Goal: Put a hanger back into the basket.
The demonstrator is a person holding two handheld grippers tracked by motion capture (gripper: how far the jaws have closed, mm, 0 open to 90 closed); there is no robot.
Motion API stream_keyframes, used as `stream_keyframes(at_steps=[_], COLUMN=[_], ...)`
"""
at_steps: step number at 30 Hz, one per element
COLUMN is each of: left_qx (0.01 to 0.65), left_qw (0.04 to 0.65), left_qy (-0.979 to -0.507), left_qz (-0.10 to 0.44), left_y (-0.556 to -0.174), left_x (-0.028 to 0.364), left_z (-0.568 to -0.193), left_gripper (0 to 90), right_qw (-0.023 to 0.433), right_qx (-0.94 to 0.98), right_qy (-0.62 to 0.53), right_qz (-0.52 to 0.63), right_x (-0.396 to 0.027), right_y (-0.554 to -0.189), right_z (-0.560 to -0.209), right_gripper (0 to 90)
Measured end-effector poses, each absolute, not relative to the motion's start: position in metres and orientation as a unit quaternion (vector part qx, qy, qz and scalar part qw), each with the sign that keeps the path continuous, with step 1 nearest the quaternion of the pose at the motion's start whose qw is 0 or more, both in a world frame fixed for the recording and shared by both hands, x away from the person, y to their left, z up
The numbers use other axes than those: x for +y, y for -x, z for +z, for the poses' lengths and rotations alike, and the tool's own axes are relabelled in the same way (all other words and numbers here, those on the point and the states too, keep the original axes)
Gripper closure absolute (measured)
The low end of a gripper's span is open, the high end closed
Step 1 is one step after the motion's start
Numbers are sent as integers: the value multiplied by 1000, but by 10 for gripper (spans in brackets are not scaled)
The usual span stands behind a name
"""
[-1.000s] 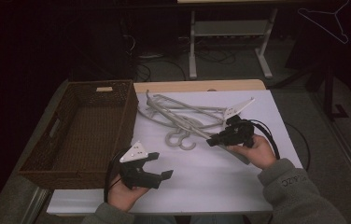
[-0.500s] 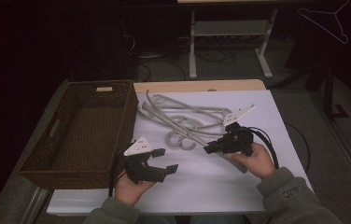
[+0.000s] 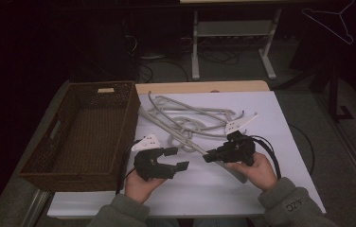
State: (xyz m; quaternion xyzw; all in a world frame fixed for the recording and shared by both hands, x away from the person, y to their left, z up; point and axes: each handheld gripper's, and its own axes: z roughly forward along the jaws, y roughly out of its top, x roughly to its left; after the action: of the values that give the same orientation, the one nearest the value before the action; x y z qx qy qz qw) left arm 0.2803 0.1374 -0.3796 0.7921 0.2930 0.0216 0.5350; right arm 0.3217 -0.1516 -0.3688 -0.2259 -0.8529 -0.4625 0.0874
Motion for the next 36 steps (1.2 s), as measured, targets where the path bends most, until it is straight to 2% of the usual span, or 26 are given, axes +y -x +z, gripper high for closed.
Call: stream_keyframes(at_steps=[12,31,36], left_qx=[288,319,328], left_qw=[557,576,583], left_qy=[-779,-752,-742], left_qz=[-7,-35,-50], left_y=[-289,-295,-297], left_x=[133,133,135], left_z=[-380,-381,-383], left_gripper=[386,576,587], right_qw=[99,114,119], right_qx=[-847,-832,-830], right_qy=[227,237,243], right_qz=[-471,-489,-489], right_x=[-144,-137,-136], right_y=[-311,-306,-306], right_z=[-375,-381,-383], right_gripper=[816,814,814])
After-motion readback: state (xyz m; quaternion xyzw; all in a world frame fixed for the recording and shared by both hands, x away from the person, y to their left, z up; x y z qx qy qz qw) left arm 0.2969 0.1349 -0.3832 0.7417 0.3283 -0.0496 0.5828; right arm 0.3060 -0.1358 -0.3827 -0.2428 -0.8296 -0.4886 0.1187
